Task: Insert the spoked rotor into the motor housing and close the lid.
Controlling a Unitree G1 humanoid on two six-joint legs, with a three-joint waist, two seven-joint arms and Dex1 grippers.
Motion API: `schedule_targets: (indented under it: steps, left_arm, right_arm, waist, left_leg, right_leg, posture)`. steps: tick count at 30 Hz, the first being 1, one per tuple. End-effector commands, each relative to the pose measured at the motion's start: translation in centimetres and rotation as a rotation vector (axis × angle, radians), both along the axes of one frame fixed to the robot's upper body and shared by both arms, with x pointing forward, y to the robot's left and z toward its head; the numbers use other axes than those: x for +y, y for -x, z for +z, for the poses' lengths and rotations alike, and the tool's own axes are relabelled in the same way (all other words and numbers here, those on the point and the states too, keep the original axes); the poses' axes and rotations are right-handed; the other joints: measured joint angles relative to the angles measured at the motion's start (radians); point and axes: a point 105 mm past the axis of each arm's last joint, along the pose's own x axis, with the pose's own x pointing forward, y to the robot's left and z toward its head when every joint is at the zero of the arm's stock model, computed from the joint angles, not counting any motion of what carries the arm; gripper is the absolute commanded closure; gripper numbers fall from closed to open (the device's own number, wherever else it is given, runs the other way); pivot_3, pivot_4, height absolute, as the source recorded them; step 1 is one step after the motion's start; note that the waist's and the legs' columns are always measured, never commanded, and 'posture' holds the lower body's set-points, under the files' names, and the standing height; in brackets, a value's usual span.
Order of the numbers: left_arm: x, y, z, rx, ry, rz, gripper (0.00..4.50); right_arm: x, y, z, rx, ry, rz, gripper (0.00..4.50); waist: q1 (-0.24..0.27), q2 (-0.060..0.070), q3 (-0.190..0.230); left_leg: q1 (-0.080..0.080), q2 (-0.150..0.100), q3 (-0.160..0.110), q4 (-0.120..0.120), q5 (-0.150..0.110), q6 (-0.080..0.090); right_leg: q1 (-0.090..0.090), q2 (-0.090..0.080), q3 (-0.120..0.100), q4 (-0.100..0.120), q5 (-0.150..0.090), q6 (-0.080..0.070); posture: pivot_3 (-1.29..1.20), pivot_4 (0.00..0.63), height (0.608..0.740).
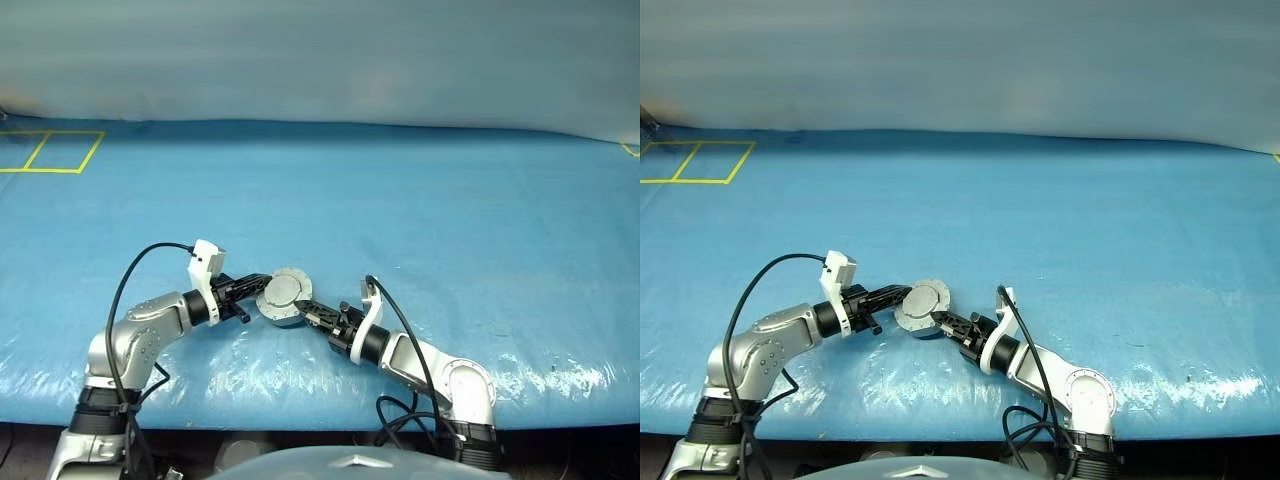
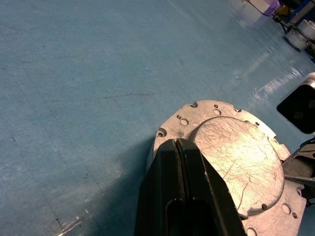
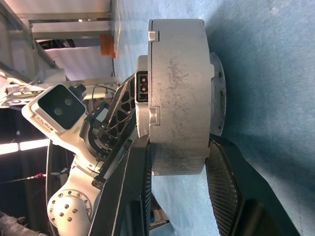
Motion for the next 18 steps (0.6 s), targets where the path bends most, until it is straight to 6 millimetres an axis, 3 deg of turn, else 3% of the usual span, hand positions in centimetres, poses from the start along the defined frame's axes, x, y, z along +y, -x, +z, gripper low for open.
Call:
schedule_targets:
  steps: [1, 6, 9, 15, 18]
  left_arm:
    - [-1.1, 0.6, 0.3, 0.001, 0.084, 0.005, 4.50]
    - [-0.2, -0.2, 5.2, -0.153, 0.311, 0.213, 4.50]
    - [0.6, 1.0, 6.9, -0.106, 0.620, 0.347, 4.50]
    - [2.0, 2.4, 5.3, 0.085, 0.924, 0.597, 4.50]
    - [1.4, 2.9, 3.9, 0.182, 0.976, 0.645, 3.55]
  right_arm:
    - [0.9, 0.3, 0.9, -0.026, -0.027, 0.040, 3.31]
    - [0.3, -0.1, 1.6, -0.041, -0.052, -0.003, 3.31]
    - [-1.2, -2.0, 2.8, -0.083, -0.073, -0.092, 3.31]
    - [-2.9, -4.6, 4.5, -0.154, -0.071, -0.159, 3.31]
    - [-3.2, -5.3, 5.1, -0.176, -0.072, -0.170, 3.31]
  waist:
    - [-0.001, 0.000, 0.000]
    - [-0.002, -0.003, 0.002]
    - [-0.006, -0.003, 0.003]
    - [-0.003, -0.009, 0.008]
    - [-0.004, -0.010, 0.010]
  left_leg:
    - [0.000, 0.000, 0.000, 0.000, 0.000, 0.000]
    - [-0.003, 0.000, 0.001, 0.001, 0.000, 0.000]
    - [-0.005, 0.001, 0.003, 0.002, 0.000, 0.001]
    - [-0.005, 0.000, 0.007, 0.006, -0.002, 0.004]
    - [-0.006, 0.001, 0.008, 0.008, -0.002, 0.004]
  right_leg:
    - [0.000, 0.000, 0.000, 0.000, 0.000, 0.000]
    - [0.000, 0.000, 0.002, 0.000, 0.001, 0.001]
    - [-0.001, 0.000, 0.004, 0.001, 0.001, 0.001]
    - [0.000, 0.000, 0.006, 0.001, 0.002, 0.003]
    - [0.001, 0.000, 0.006, 0.000, 0.003, 0.004]
  posture:
    - [0.00, 0.150, 0.740]
    - [0.00, 0.150, 0.740]
    - [0.00, 0.150, 0.740]
    - [0.00, 0.150, 0.740]
    - [0.00, 0.150, 0.740]
